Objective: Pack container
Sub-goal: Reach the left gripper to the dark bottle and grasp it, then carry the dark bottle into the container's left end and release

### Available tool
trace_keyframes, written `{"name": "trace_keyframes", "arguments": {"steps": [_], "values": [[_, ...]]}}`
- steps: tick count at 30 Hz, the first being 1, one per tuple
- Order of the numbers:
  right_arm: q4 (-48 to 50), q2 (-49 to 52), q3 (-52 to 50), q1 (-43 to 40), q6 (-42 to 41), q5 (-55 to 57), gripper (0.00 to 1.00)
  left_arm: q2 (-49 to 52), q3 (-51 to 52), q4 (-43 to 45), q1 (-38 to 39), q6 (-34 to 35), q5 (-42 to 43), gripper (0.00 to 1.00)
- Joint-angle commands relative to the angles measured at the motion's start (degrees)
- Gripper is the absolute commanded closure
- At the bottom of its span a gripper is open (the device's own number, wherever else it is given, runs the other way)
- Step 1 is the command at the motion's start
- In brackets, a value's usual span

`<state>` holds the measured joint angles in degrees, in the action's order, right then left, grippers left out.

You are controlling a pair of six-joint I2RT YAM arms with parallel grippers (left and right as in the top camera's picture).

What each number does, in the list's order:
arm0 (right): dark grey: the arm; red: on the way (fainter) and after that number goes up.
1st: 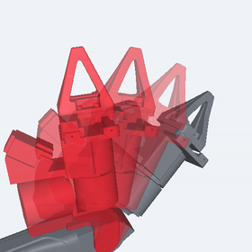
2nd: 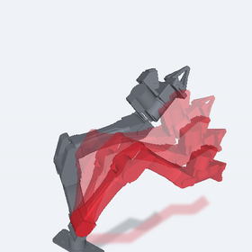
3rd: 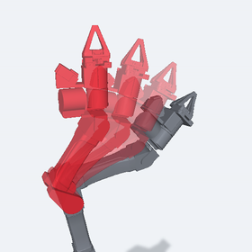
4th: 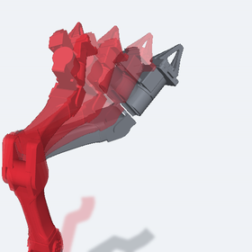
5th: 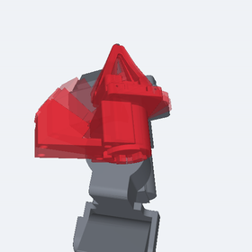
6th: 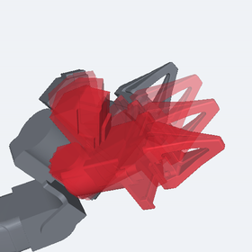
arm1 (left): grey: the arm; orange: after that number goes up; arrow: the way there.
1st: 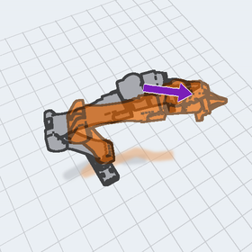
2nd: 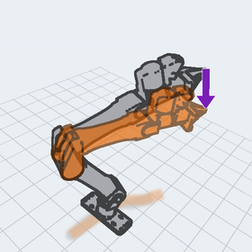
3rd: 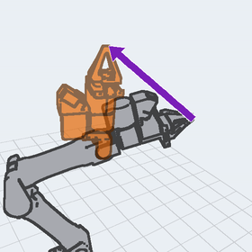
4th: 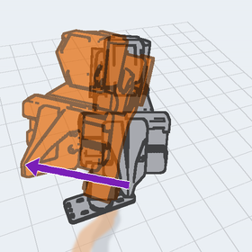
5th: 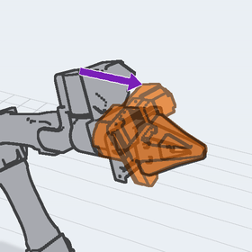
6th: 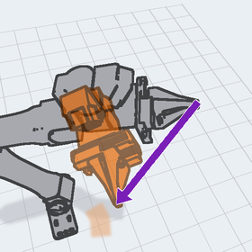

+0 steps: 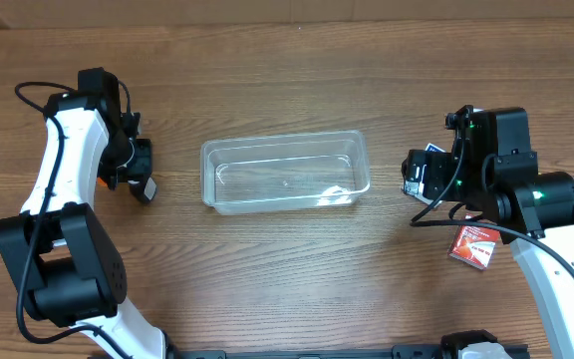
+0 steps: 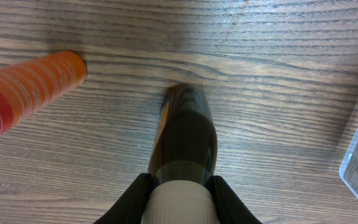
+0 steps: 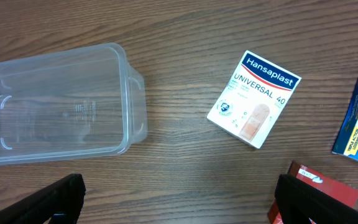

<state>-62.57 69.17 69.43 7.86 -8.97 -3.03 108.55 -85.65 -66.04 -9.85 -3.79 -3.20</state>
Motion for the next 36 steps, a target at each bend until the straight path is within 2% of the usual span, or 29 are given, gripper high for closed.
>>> {"name": "trace_keyframes", "arguments": {"steps": [1, 5, 7, 11, 15, 24, 29, 36], "values": [[0.3, 0.1, 1.9, -0.3, 0.0, -0.1, 0.0, -0.1, -4.2, -3.0, 0.4, 3.7, 0.4, 0.96], [0.3, 0.1, 1.9, -0.3, 0.0, -0.1, 0.0, -5.3, -12.0, -9.0, 4.5, 3.9, 5.3, 0.96], [0.3, 0.1, 1.9, -0.3, 0.0, -0.1, 0.0, -10.7, -15.3, -10.3, 8.7, 6.1, 6.1, 0.96], [0.3, 0.1, 1.9, -0.3, 0.0, -0.1, 0.0, -17.5, -15.9, -10.6, 18.6, 18.4, 5.0, 0.96], [0.0, 0.1, 1.9, -0.3, 0.0, -0.1, 0.0, -14.0, -12.4, -10.0, 26.0, 28.9, 0.0, 0.96], [-0.2, 0.1, 1.9, -0.3, 0.0, -0.1, 0.0, -3.3, -8.9, -4.5, 26.0, 30.9, 0.0, 0.96], [-0.2, 0.1, 1.9, -0.3, 0.0, -0.1, 0.0, 0.2, -8.9, -2.3, 25.9, 34.5, -3.3, 0.96], [-0.2, 0.1, 1.9, -0.3, 0.0, -0.1, 0.0, 4.1, -8.9, -1.0, 25.9, 34.5, -3.1, 0.95]]}}
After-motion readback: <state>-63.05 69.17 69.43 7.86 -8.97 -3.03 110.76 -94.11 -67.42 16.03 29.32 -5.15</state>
